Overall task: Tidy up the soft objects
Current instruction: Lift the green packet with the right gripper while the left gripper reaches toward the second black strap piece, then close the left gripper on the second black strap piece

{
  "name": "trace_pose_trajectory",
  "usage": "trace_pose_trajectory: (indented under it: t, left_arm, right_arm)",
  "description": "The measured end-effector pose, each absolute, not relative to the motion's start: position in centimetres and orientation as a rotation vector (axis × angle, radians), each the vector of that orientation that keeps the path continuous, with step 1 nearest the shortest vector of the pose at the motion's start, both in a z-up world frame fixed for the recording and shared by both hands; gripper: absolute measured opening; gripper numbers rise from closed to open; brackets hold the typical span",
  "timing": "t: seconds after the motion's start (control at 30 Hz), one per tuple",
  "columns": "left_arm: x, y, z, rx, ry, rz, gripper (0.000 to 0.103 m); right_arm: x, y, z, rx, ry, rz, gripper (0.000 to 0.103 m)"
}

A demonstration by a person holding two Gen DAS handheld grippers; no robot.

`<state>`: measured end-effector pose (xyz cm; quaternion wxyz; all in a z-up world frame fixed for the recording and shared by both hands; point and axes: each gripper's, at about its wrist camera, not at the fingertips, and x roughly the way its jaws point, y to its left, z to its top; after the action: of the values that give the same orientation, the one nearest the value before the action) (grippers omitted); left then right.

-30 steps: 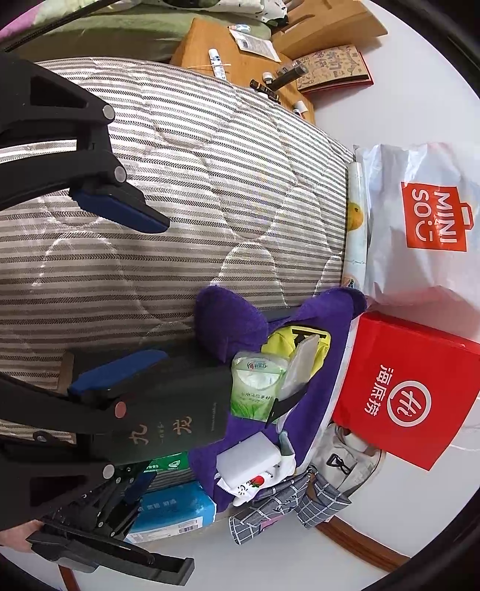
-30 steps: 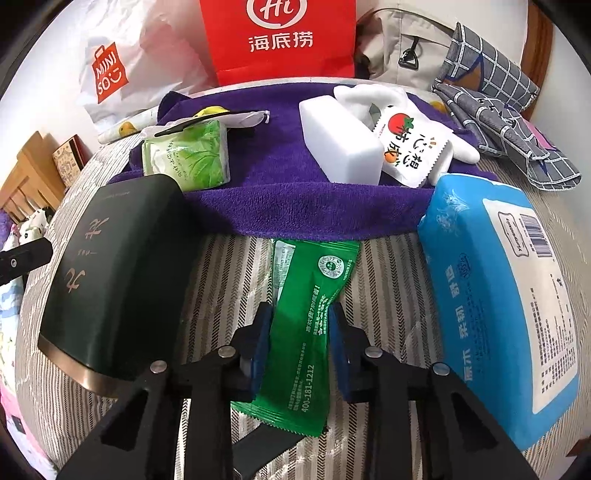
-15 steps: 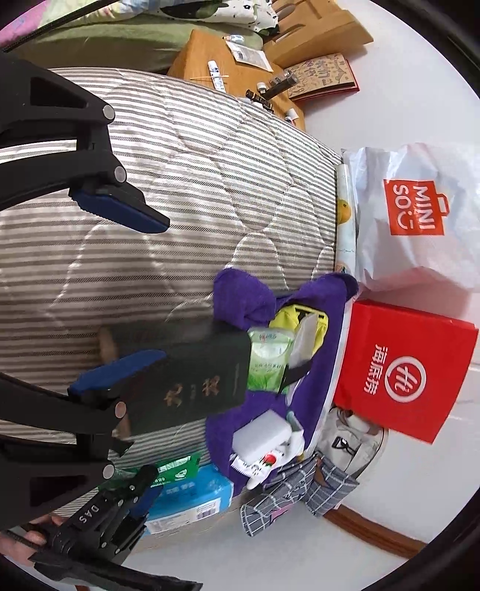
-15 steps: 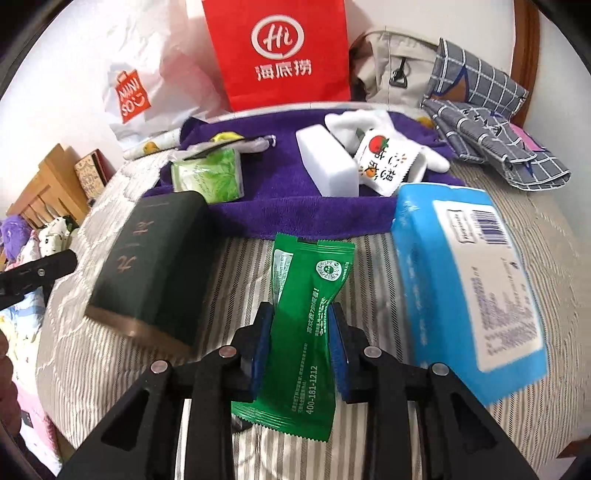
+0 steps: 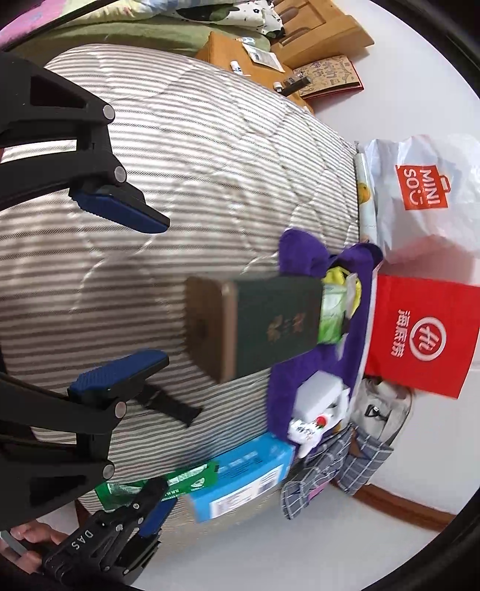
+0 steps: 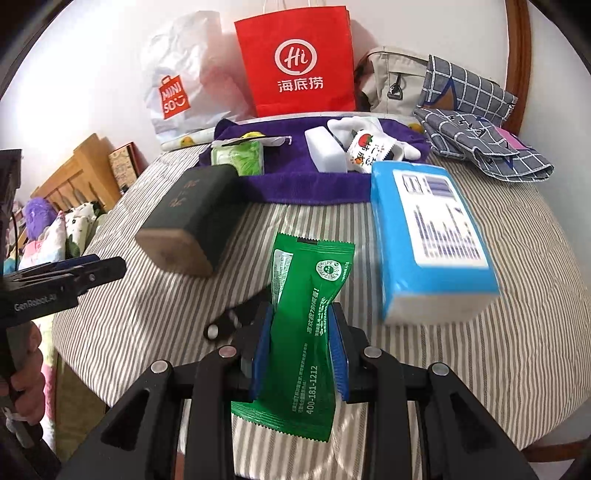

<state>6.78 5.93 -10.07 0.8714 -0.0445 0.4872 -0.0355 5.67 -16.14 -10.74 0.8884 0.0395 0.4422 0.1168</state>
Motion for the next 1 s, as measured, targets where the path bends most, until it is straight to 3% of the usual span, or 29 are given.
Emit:
trace_pose_trajectory:
  t: [0.93, 1.0]
  left_arm:
    - [8.6, -5.8, -15.9, 0.195, 1.050, -0.272, 0.064]
    - [8.7, -6.4, -15.7, 0.203, 1.035, -0.284, 0.054]
  right_arm:
    - [3.6, -22.7, -15.5, 0.051, 0.988, 0.244, 0.030]
    - [3.5, -23.0, -15.7, 0.042, 0.997, 0.232, 0.030]
